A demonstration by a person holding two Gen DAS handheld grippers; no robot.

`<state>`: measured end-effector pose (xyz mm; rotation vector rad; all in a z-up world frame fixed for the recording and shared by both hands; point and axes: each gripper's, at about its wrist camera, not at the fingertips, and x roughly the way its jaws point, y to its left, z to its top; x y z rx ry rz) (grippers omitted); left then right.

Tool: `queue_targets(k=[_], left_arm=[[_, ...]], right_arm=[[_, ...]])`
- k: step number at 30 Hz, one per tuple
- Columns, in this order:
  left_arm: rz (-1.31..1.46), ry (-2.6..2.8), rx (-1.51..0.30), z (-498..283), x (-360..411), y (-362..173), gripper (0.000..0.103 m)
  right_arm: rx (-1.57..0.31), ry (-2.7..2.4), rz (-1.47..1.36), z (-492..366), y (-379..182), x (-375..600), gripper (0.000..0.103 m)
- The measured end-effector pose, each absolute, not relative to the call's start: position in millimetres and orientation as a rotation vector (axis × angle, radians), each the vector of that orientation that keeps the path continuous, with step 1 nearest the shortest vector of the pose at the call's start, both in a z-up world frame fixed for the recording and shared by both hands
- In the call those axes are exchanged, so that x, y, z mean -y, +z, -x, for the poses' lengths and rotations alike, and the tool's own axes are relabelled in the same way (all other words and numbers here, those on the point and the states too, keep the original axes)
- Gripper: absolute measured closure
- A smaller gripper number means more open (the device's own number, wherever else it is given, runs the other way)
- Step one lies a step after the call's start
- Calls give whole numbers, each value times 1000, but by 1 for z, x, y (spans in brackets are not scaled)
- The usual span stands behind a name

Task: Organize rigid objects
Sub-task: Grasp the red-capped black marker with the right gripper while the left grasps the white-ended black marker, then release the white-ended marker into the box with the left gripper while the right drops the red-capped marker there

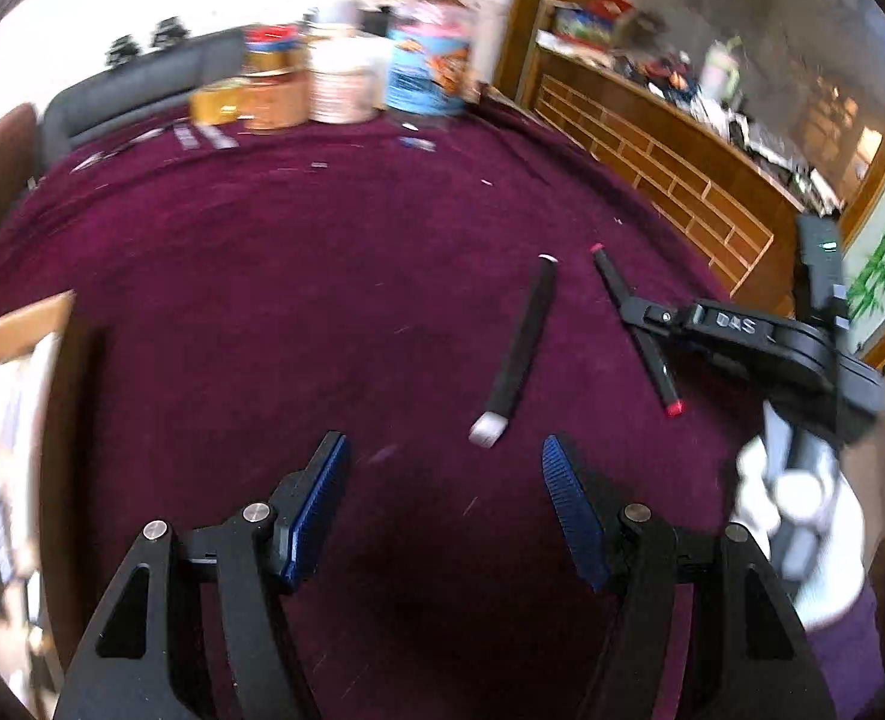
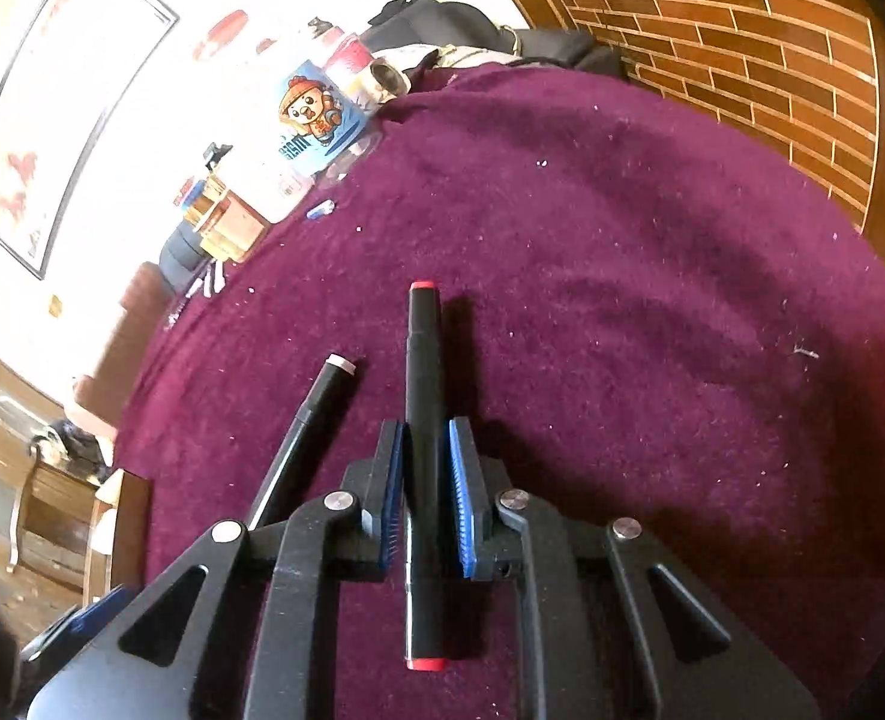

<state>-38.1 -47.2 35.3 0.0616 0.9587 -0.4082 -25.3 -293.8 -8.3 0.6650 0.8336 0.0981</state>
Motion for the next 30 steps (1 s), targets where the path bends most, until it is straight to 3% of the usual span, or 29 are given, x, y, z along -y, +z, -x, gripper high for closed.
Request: queue_targets(k=[6,9,10,12,22,30], left_arm=[[-209,-458,-987,-2,114,9,44],[-248,-426,-961,-14,124,3,49],[-246,-428,-959,-13,126,3,54],[-247,-436,-957,-10,125,8,92],[-47,-505,-953,26,72,38,92],[127,-487,-834,95,-36,94,92]], right_arm=[[-835,126,-703,23,-11,297,90],[-836,133,-718,23,-11,299,90],[-836,132,-715,23,-11,298,90],[-836,126,-702,23,-10,297,90],[-835,107,-657,25,-8,291,90],[-848,66,-573,22,-3,281,90]])
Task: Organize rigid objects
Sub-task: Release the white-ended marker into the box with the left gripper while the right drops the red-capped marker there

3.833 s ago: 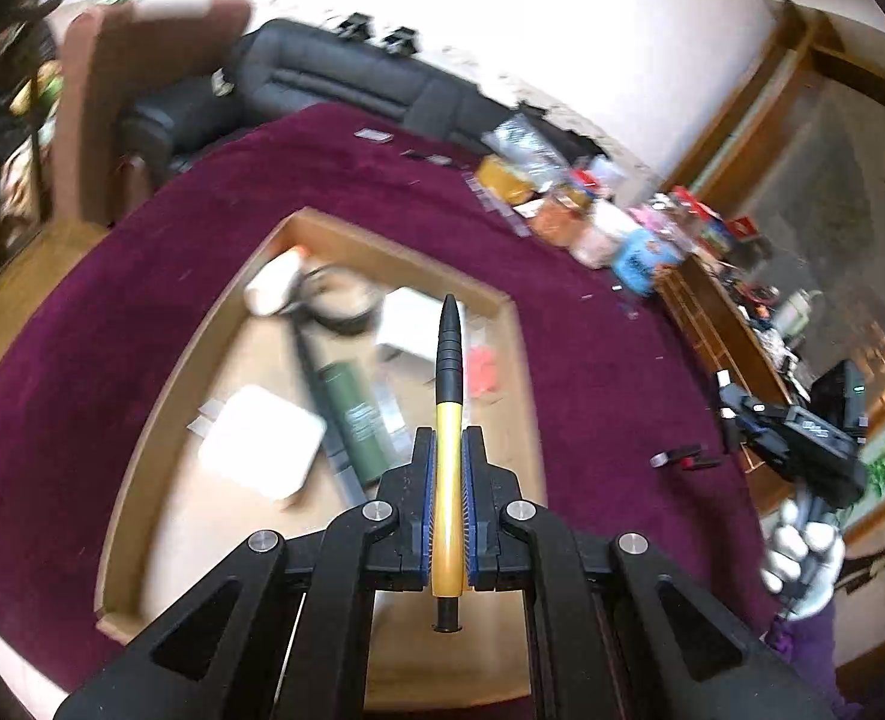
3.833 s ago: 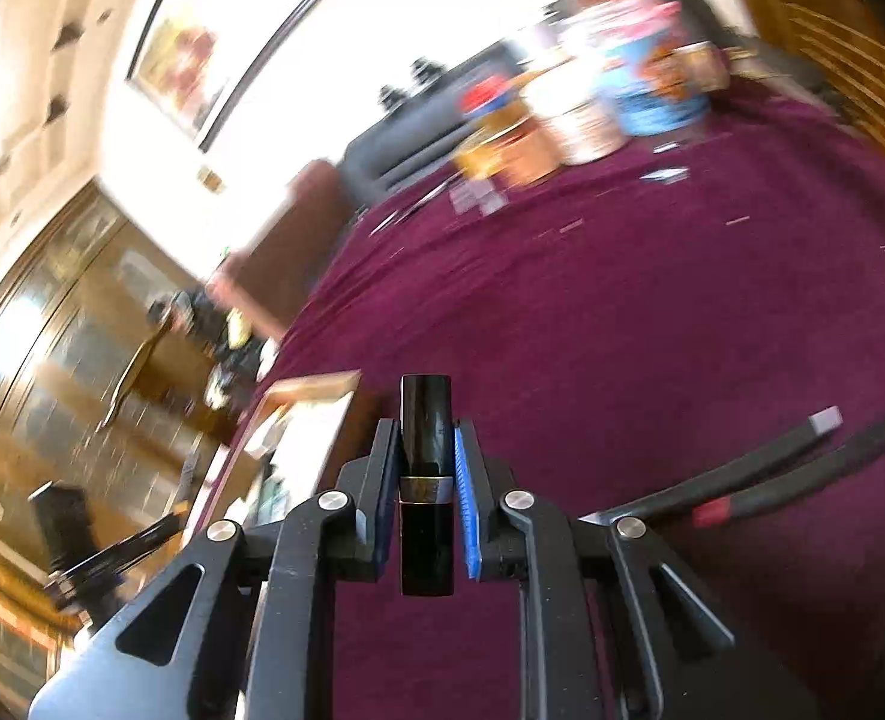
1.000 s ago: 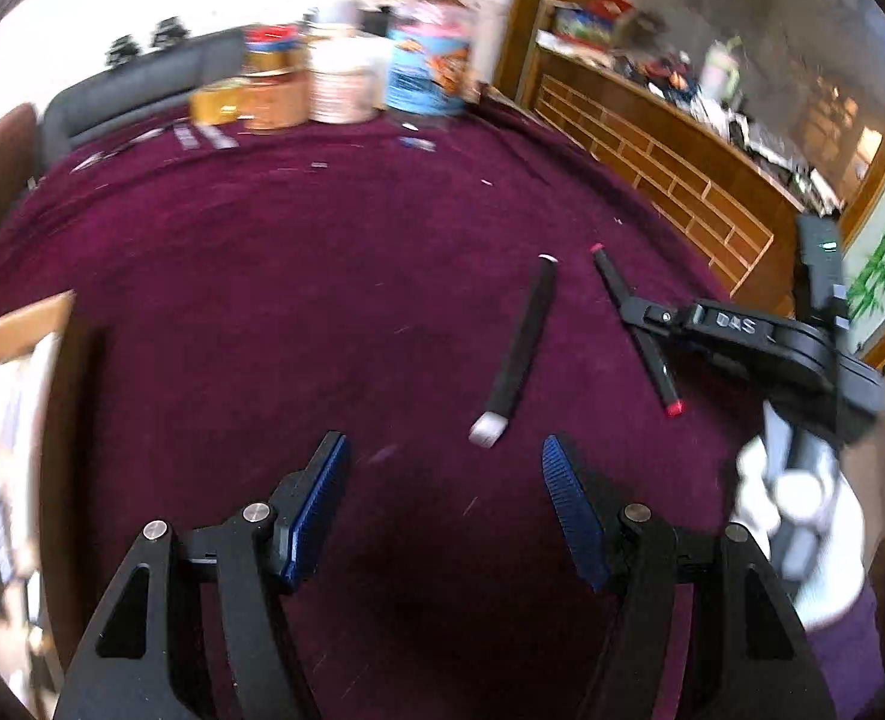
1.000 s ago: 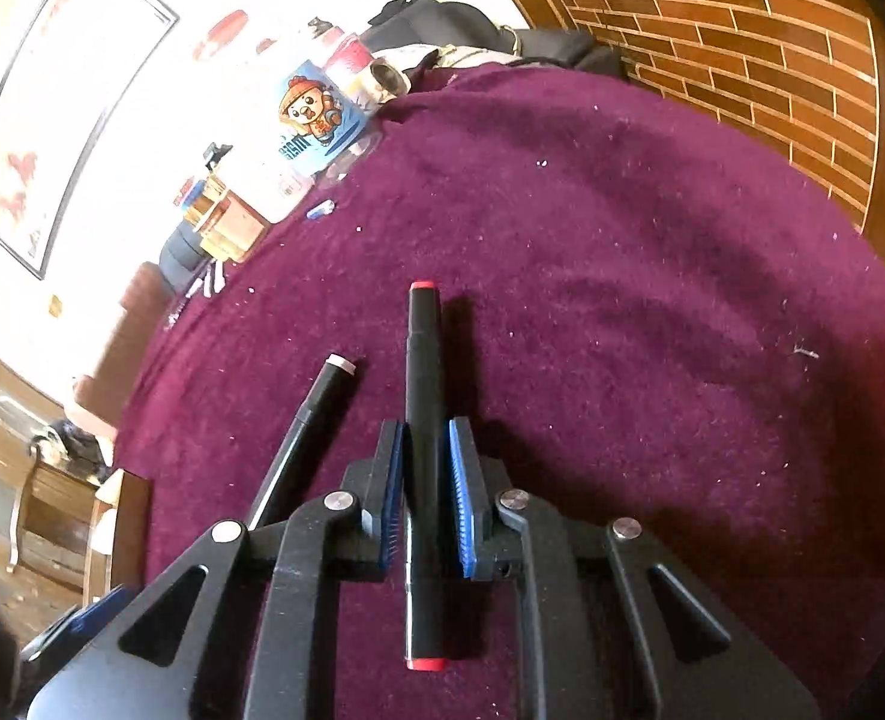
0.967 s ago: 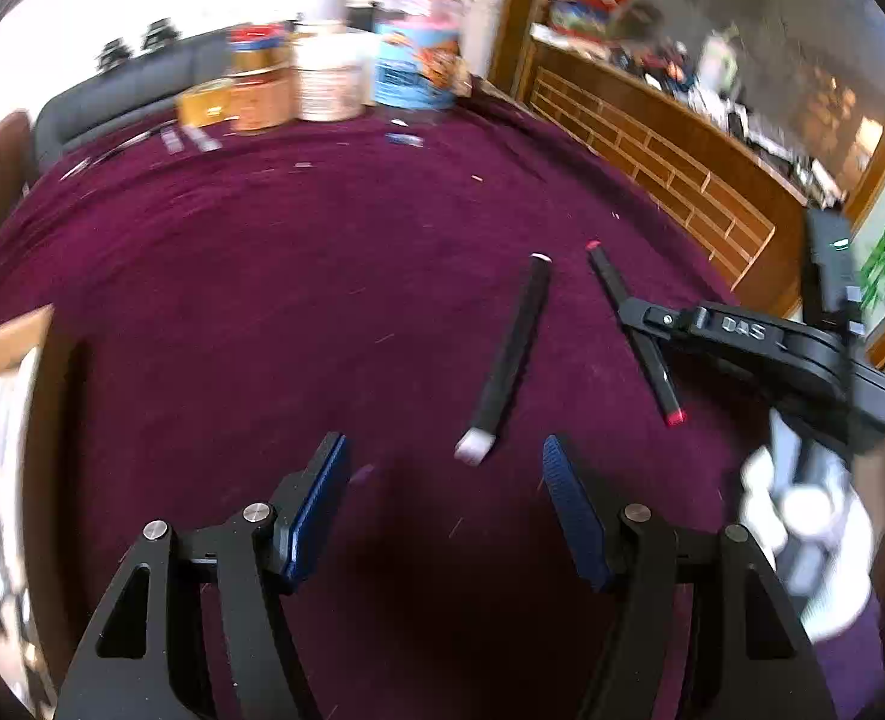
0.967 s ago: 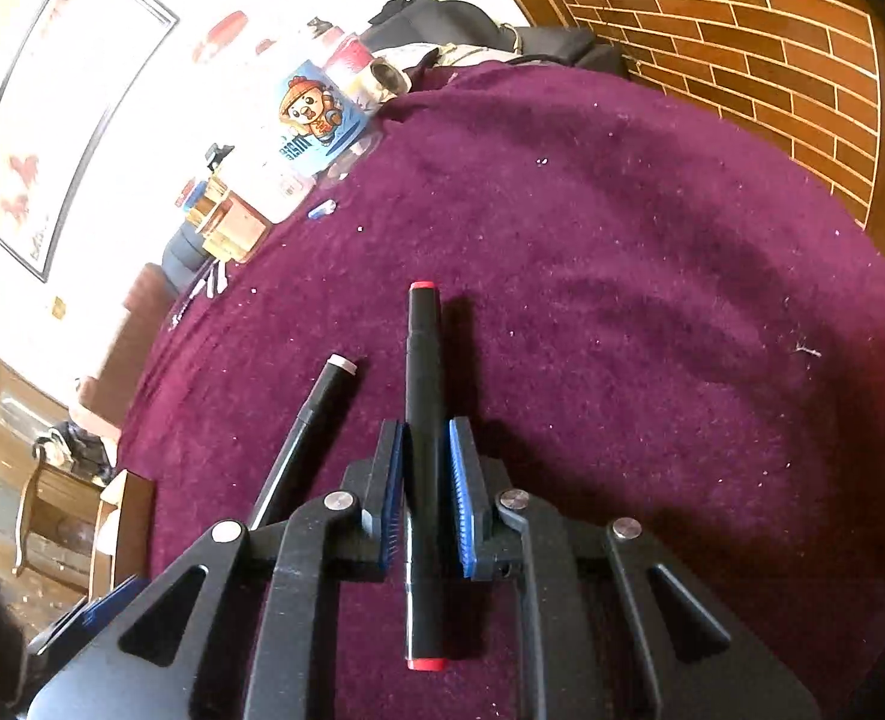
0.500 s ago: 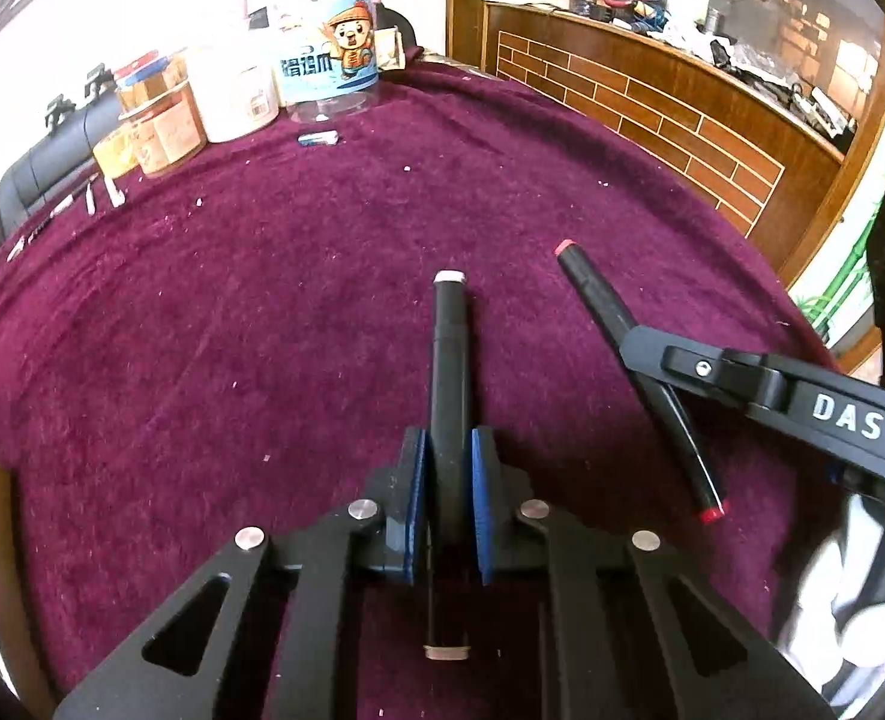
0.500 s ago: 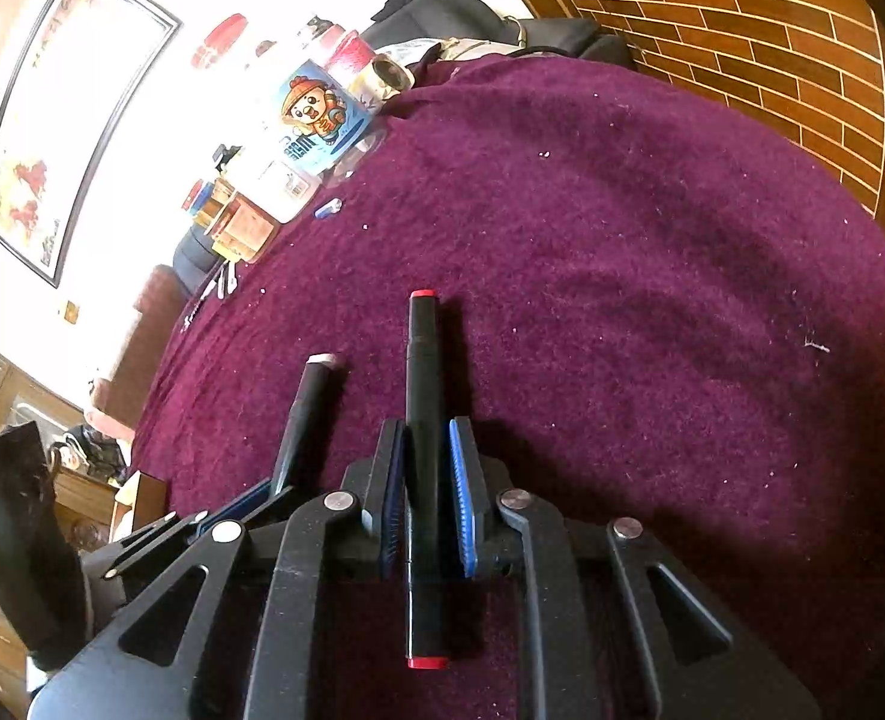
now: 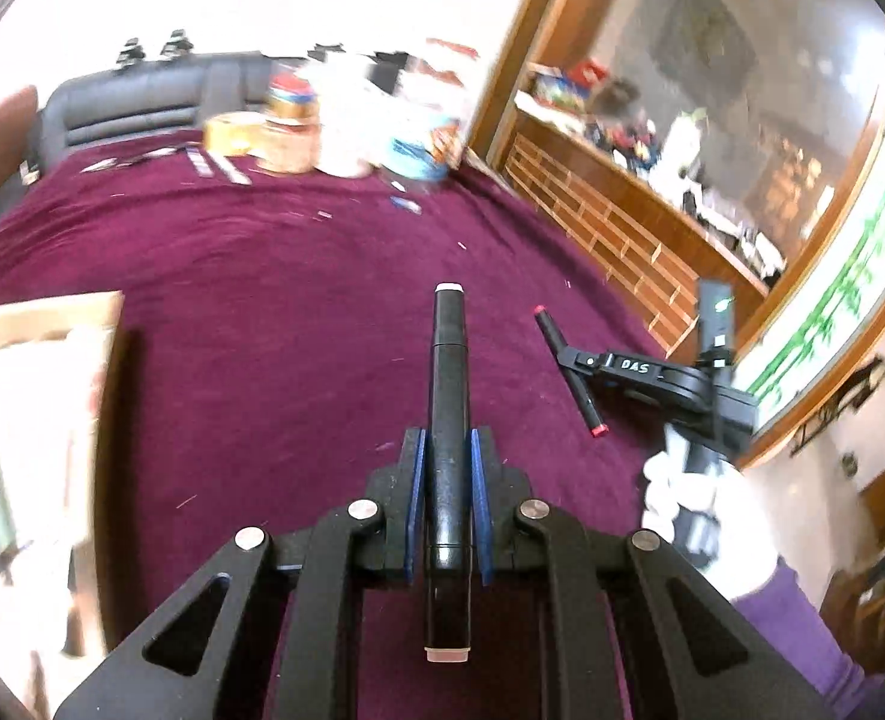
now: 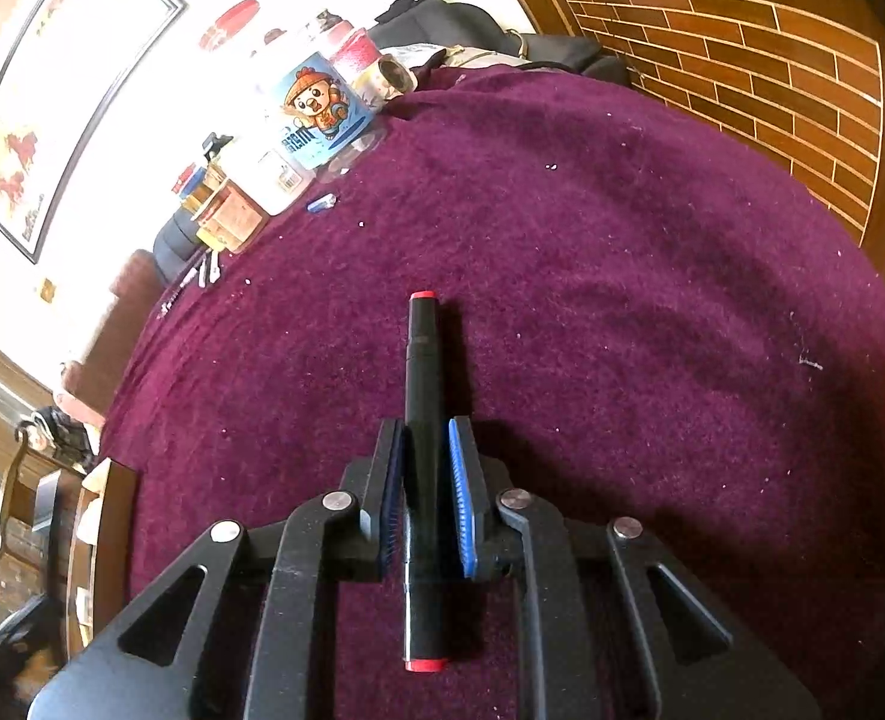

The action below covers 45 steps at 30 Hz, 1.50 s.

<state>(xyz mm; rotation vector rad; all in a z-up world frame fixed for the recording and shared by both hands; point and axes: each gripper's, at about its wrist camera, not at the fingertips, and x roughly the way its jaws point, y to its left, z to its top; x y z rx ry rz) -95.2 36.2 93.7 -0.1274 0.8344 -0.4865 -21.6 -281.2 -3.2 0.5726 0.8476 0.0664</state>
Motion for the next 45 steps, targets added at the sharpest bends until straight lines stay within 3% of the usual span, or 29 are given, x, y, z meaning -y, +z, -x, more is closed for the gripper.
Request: queue_targets(k=[7,16,25,38,41,45], left_arm=[[201,-300,-714,150,-157,117,91],[407,-115,-721,171,-272,75,91],[465,-26,-817,151,-305,25,91],[387,69,-827,129,-307,3,90],[394,68,-800,140,-309,14,83],[372,107,-727,161,-307,36,53]], right_arm=[[-912,34,-393,25,13,244,90],[-857,249,-402,62,61,173,90],[-923,640,-358,86,84,29,90],[-1136,824,-242,89,29,-139,90],[-1157,806,-229,81,18,-148,90],[-1175,776,-210,76,6,-155,89]])
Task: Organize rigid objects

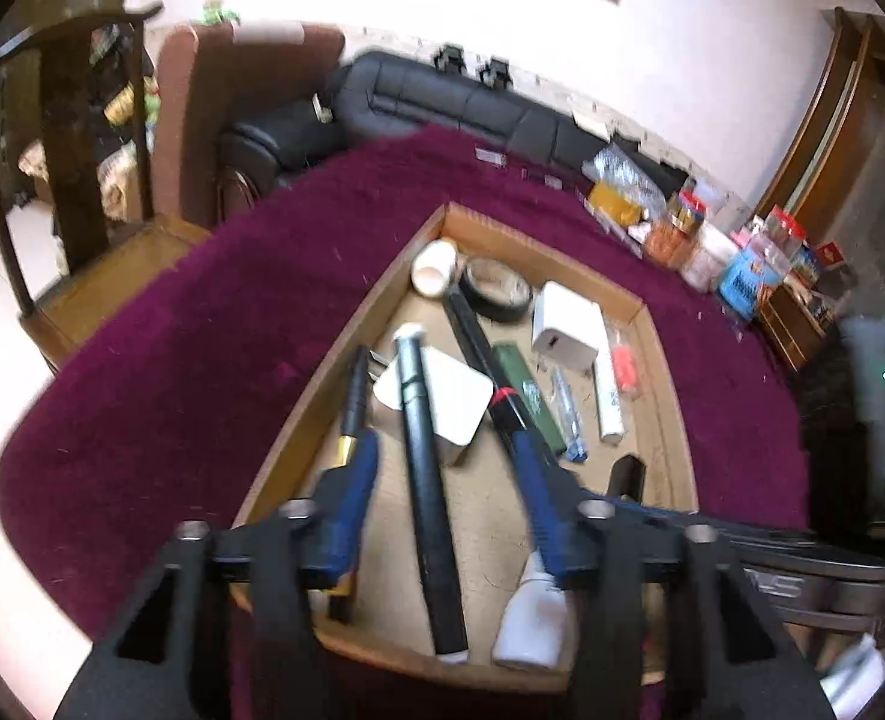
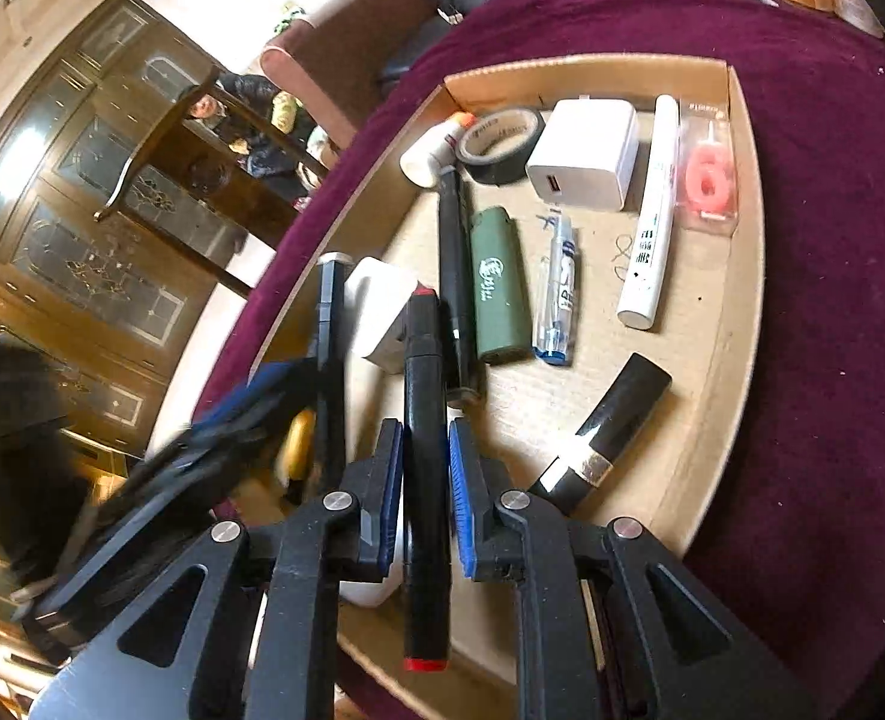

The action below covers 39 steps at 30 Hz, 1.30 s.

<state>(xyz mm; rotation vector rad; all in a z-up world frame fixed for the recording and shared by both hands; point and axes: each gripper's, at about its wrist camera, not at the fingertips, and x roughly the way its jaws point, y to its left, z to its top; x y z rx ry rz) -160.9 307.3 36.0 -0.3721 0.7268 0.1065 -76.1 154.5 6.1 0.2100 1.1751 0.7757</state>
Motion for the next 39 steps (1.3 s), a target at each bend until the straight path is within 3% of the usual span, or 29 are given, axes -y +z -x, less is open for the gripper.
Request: queue_targets(k=[6,9,16,21,31,35,37,38,39], left_arm=[[258,230,-657,177,-289,64,31],[187,278,-612,181,-275,74,26],[87,321,-582,184,-252,84,26],[58,353,-585,182,-237,86,26],[-20,383,-578,183,-206,90,24],[-40,461,-486,195,-196,98,23],[-27,483,-391,212,-190,106,14],[3,455,-328,223,-187,111,1],[41,425,-289,230,-187,114,1]], right_arm=[[-1090,700,-125,82,22,-148,89],[-1061,728,-183,85,34,-133,89],[-956,707,-211,97,59,-95,77],[-890,646,-170,108,61,-77,59],[-838,524,-123,115,52,-32,58],[-805,494,-100,121,53,-20,58],[-777,480,-76,126,56,-17,58],[-764,474,-66,129,58,-16,58],[-755,470,-60,131,58,-15,56]])
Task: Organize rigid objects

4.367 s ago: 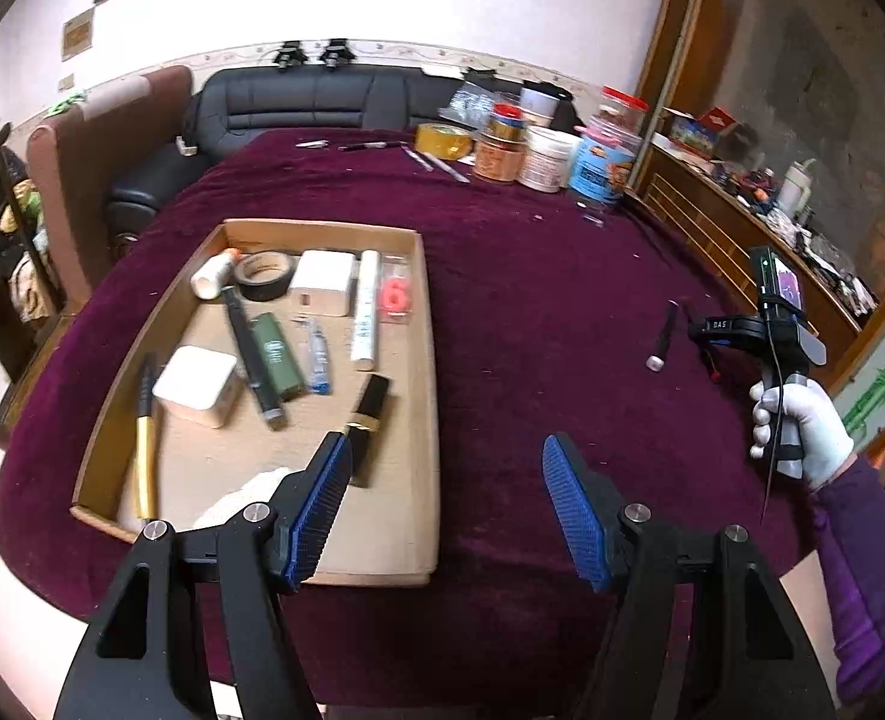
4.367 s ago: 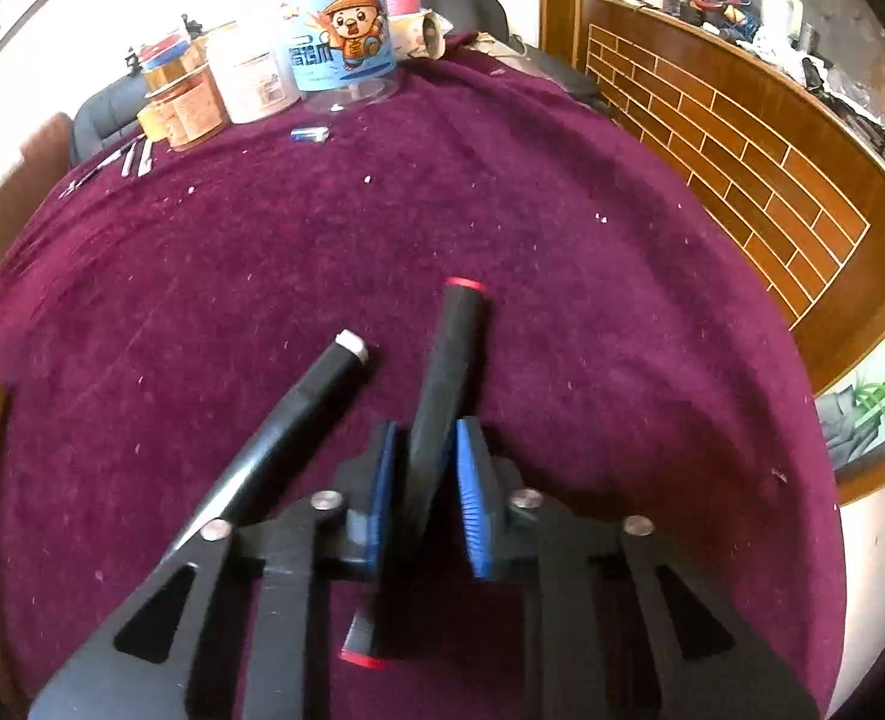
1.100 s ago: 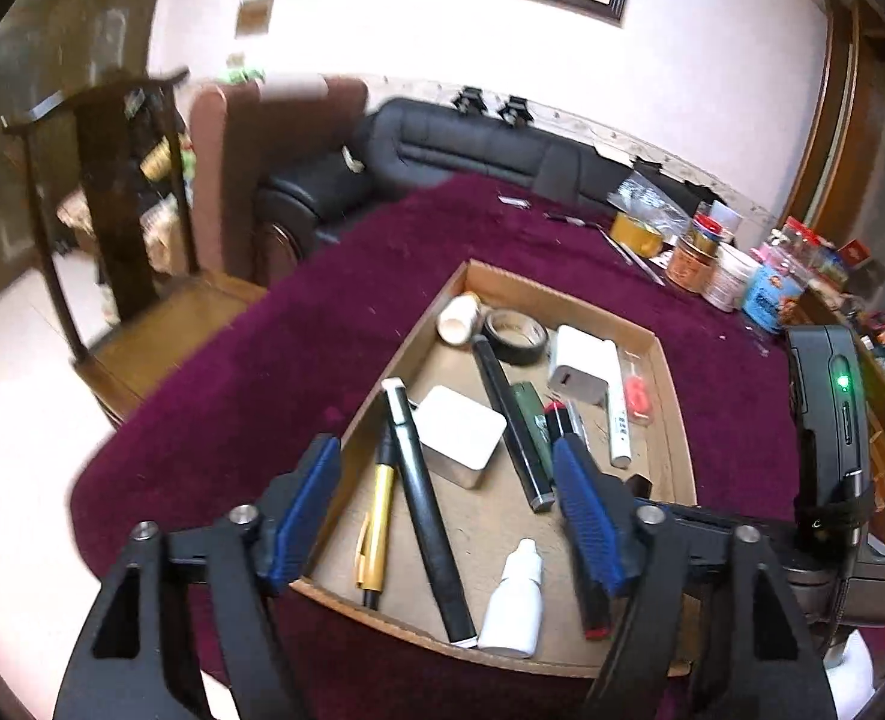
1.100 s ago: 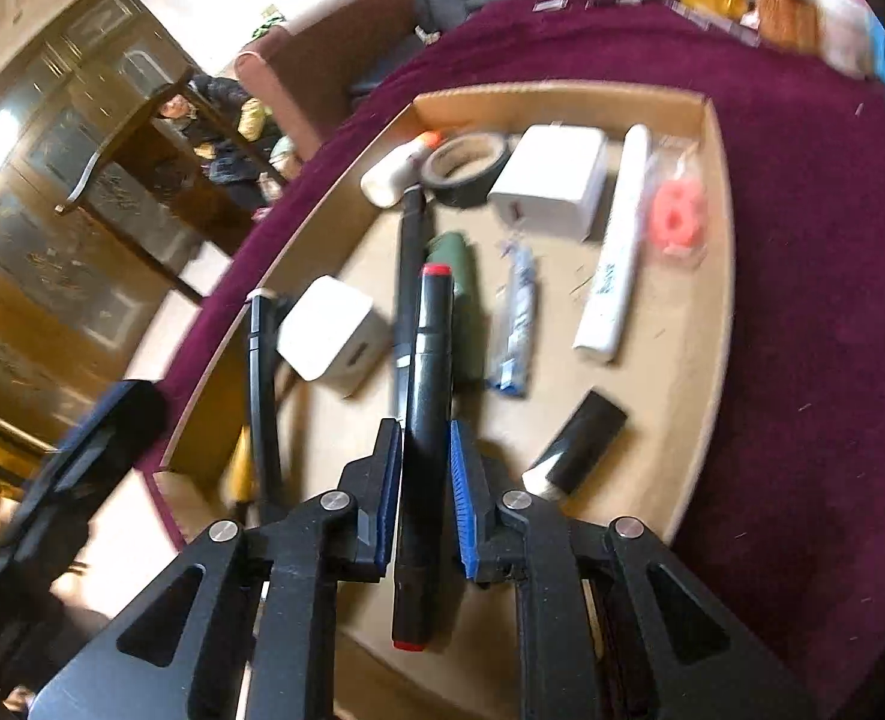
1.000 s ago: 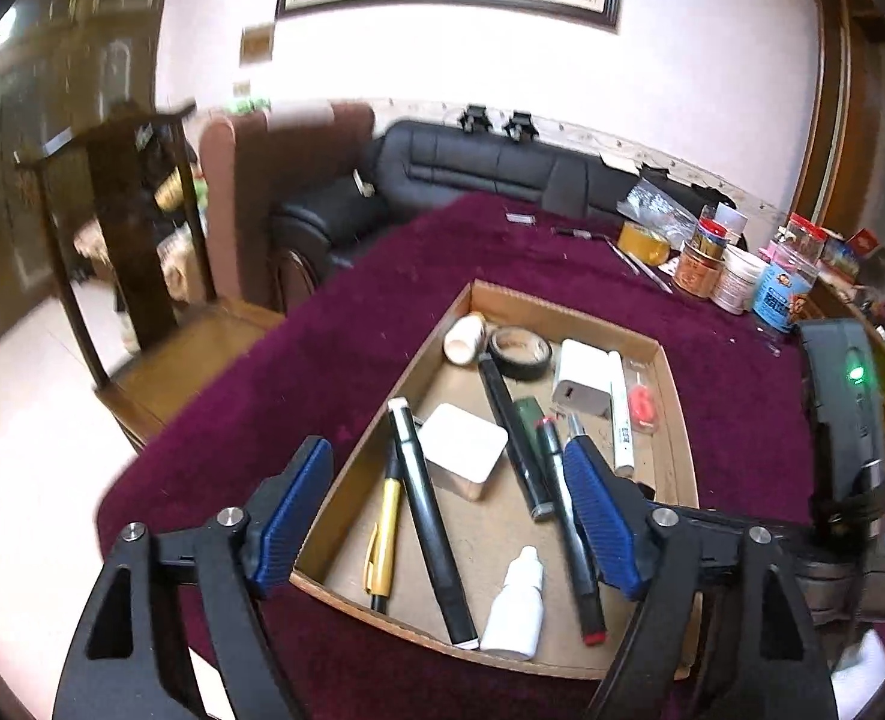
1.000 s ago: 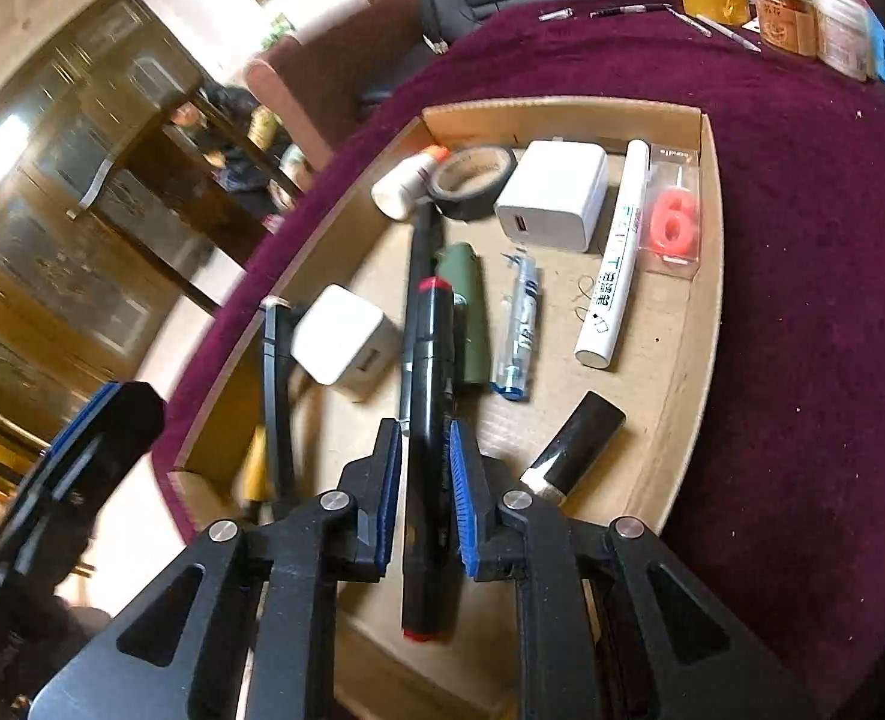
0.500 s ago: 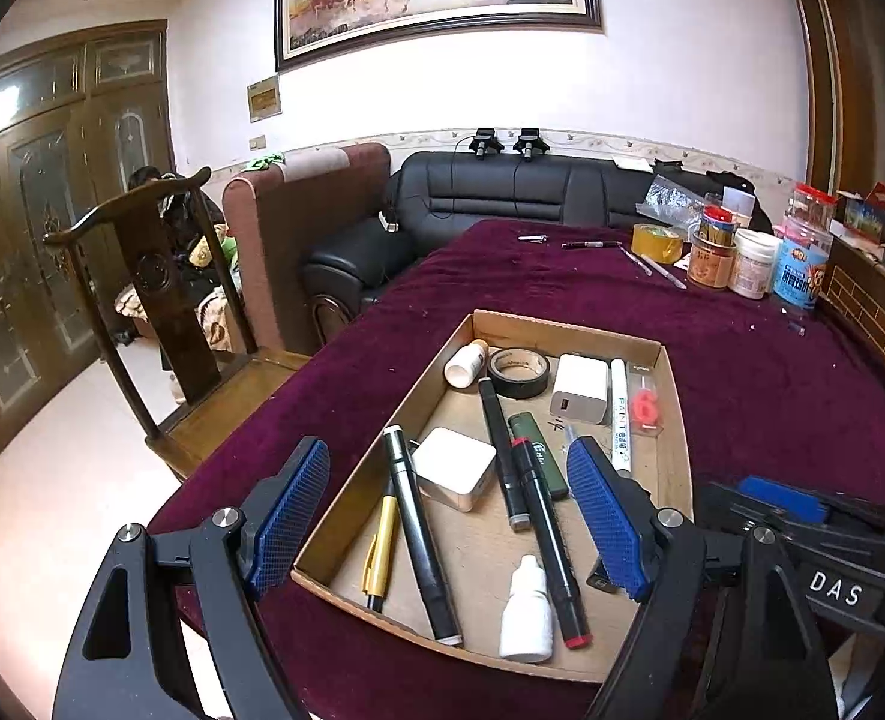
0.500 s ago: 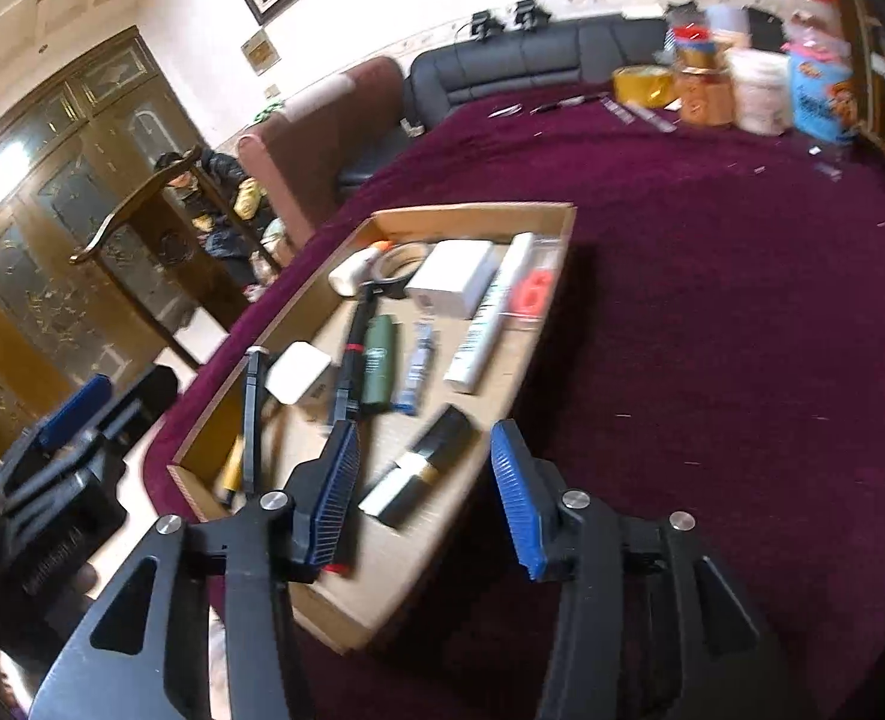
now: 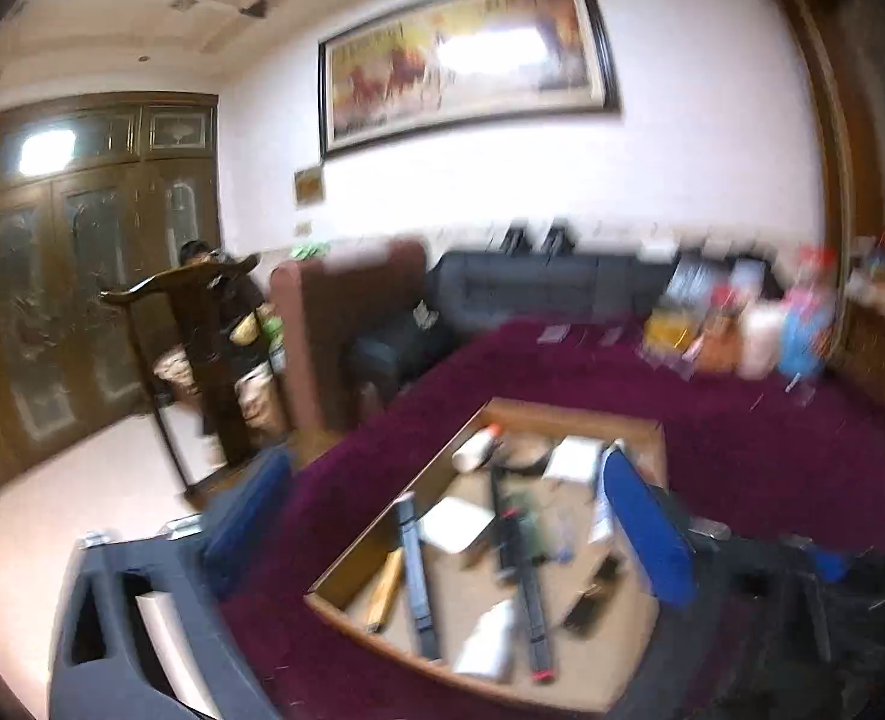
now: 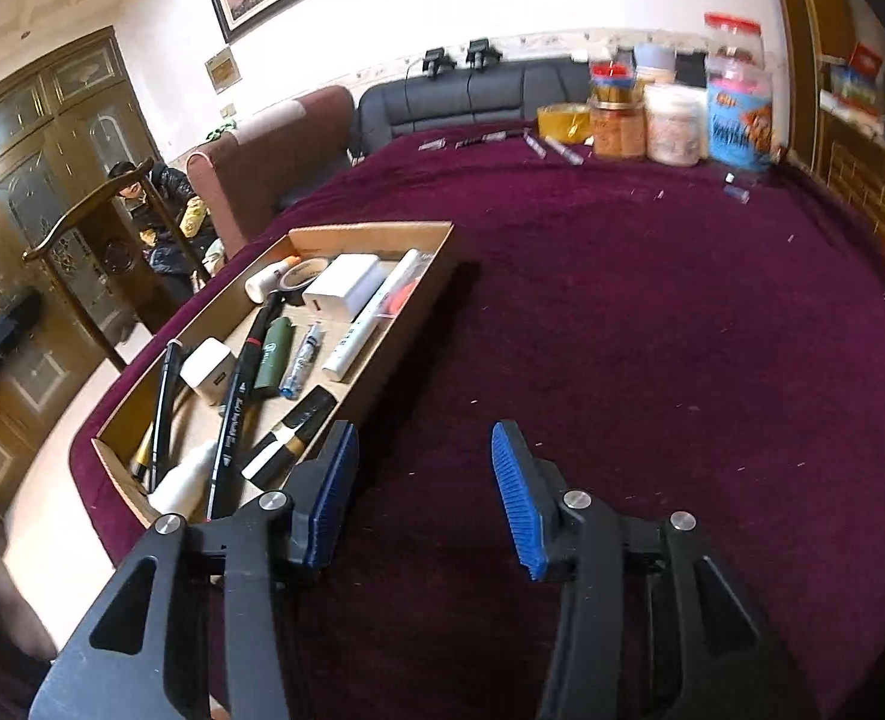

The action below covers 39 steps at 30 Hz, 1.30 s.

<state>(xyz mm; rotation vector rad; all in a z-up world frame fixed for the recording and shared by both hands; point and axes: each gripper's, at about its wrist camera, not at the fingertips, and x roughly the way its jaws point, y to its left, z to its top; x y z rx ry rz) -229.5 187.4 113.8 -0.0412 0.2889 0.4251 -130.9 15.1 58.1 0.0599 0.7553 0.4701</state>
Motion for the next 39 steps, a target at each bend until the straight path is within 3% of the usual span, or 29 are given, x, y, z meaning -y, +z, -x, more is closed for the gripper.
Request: queue_targets(k=[2,6,18,39], left_arm=[[110,394,-322,225,-191,114,1],[115,347,-545,193,-196,103,1],[160,409,-616,187,-213,85,1],[151,431,-673,184,-223,72,1]], right_arm=[[-742,465,-60,135,59,-13,50],[-730,458,-57,140,61,-10,49],[-699,448,100,163,53,-39,36],[-668,452,192,172,60,-58,36]])
